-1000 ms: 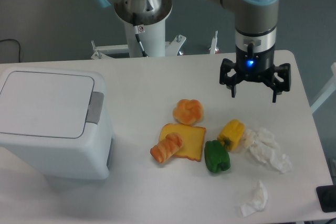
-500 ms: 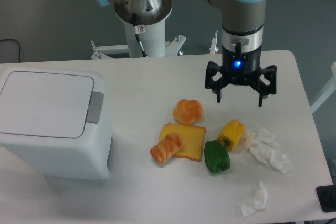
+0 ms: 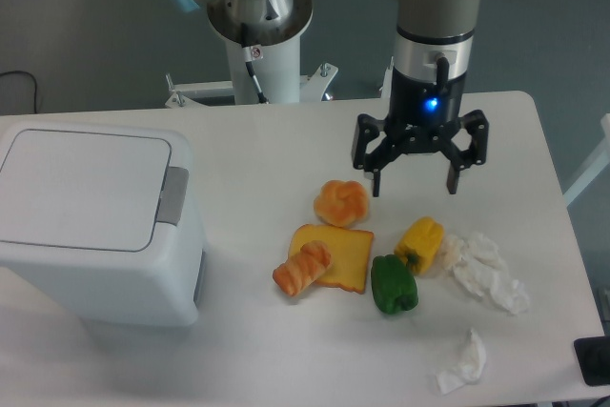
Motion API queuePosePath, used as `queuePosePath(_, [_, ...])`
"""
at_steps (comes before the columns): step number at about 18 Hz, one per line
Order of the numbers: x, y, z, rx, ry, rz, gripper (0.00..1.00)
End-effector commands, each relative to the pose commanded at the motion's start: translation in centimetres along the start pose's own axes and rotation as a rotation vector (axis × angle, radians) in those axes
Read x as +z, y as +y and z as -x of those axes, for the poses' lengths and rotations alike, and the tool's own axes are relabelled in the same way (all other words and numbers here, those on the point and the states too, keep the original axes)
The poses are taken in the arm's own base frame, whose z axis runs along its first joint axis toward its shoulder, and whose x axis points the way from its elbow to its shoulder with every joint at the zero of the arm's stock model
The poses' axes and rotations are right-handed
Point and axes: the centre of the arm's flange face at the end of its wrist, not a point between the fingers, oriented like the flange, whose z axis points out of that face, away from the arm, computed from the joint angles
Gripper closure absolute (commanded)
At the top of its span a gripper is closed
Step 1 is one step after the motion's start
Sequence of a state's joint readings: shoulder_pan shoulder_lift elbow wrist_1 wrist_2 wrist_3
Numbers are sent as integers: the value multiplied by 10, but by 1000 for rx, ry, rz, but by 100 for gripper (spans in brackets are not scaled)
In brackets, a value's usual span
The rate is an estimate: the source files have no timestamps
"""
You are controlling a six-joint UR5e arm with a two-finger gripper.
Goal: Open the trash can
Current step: 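Move the open gripper across the table toward the white trash bin lid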
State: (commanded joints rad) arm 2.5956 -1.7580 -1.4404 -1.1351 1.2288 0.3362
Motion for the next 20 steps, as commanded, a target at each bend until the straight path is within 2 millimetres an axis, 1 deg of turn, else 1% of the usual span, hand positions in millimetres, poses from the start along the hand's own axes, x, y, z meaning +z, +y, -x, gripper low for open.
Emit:
queuePosePath(2, [-3,0,-10,-51,5,-4,0])
queuePosePath(4, [-3,2,-25,-116,21,-1,0])
queuePosePath(6, [3,4,-43,-132,48,11,0])
queuePosePath(8, [7,13,-58,-135,62,26,0])
queuePosePath(10, [18,19,-82,-150,83,53,0])
queuePosePath(12, [20,20,-100,-146,101,59,0])
queuePosePath(14, [22,21,-110,-134,109,63,0])
queuePosePath(17, [24,23,-132,-123,130,72,0])
queuePosePath(20, [26,25,-141,-113,134,78,0])
